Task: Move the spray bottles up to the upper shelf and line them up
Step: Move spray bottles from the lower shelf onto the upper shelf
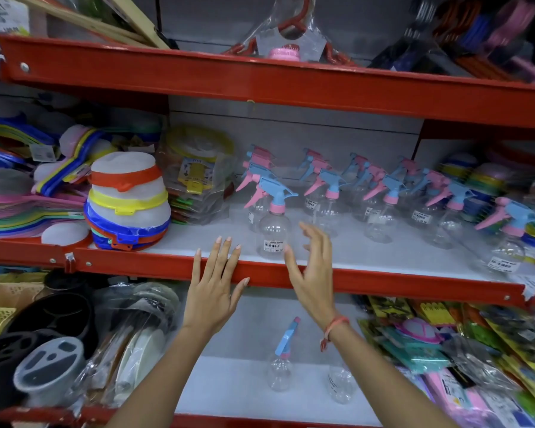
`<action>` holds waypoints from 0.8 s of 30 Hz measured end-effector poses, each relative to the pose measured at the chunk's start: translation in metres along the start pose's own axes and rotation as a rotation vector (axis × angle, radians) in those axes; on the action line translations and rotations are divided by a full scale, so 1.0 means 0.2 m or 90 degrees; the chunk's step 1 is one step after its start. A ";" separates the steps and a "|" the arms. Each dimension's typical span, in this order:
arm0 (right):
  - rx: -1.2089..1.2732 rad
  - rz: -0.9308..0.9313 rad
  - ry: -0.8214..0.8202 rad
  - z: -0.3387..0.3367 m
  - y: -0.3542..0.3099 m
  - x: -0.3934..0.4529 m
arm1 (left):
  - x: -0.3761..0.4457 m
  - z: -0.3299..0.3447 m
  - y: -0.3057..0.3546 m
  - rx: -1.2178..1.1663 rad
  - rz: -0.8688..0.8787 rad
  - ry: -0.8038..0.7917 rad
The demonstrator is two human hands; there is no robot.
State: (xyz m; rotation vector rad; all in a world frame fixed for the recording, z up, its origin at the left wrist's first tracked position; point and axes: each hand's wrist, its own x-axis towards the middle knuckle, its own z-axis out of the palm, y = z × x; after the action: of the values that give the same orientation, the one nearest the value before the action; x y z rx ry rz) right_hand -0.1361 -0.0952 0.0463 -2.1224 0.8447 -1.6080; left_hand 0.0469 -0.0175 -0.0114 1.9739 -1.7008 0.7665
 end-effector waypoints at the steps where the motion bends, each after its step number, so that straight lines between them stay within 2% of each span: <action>1: -0.005 -0.034 0.047 0.00 0.01 -0.08 | 0.00 0.01 0.00 0.003 0.002 0.003; 4: -0.013 -0.052 0.070 0.01 0.10 -0.34 | 0.00 0.02 -0.01 0.009 0.005 0.014; 7: -0.034 0.052 0.023 0.02 0.23 -0.58 | 0.00 0.04 -0.01 0.018 0.006 0.025; 13: -0.114 0.330 -0.195 0.07 0.49 -0.91 | 0.00 0.08 -0.02 0.026 0.023 0.048; 15: -0.115 0.426 -0.290 0.11 0.54 -0.95 | 0.01 0.09 -0.03 0.024 0.027 0.056; 17: -0.099 0.489 -0.337 0.17 0.58 -0.96 | 0.01 0.10 -0.03 0.020 0.028 0.060; 20: -0.089 0.535 -0.325 0.25 0.60 -0.97 | 0.01 0.12 -0.04 0.007 0.028 0.073; 24: -0.103 0.532 -0.302 0.27 0.61 -0.98 | 0.01 0.13 -0.04 -0.002 0.031 0.093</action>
State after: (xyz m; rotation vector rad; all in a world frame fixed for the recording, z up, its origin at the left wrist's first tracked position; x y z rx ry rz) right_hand -0.1502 -0.0670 -0.1888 -1.7401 1.4440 -0.6037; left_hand 0.0583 -0.0346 -0.0289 1.8328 -1.6689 0.9019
